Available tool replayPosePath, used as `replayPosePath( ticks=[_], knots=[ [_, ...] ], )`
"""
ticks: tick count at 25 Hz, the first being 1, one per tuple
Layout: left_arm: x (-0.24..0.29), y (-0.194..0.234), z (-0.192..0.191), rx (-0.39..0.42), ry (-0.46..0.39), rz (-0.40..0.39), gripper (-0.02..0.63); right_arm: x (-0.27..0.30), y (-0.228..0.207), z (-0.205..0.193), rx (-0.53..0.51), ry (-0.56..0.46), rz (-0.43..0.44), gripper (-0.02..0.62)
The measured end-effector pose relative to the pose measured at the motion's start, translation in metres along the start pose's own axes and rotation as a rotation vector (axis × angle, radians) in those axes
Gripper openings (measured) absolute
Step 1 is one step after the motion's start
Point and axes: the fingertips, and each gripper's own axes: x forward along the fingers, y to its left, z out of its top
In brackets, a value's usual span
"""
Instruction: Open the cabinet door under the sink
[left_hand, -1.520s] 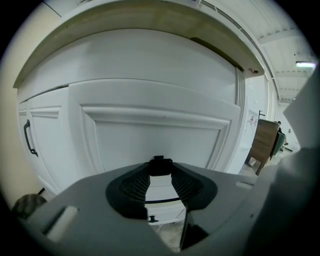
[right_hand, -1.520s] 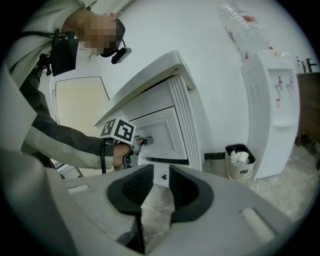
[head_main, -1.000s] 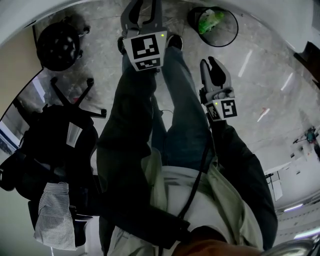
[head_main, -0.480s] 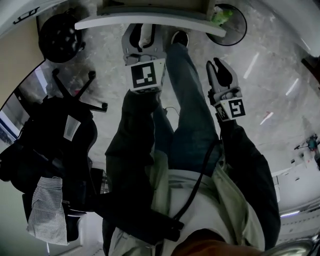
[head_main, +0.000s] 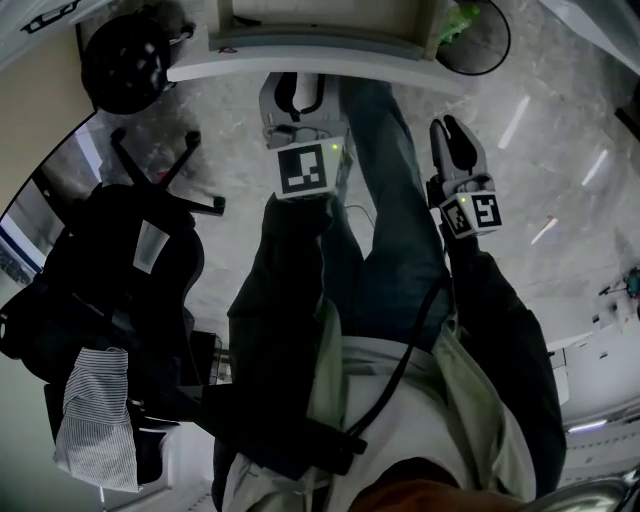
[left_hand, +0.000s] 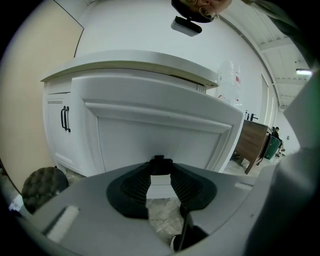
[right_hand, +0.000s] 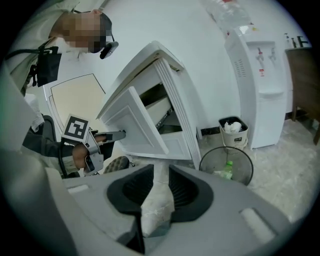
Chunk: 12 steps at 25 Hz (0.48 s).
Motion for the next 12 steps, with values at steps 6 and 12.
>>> replayPosePath(
  ticks=[6, 12],
  knots=[
    [-0.015, 0.001, -0.009, -0.010, -0.010, 0.013, 0.132, -0.005, 0.013, -0.012, -0.037, 0.007, 0.030, 0.086],
    [-0.014, 0.000, -0.009, 0.013, -0.014, 0.016, 0.137, -0.022, 0.006, -0.023, -0.018, 0.008, -0.020, 0.086]
  ],
)
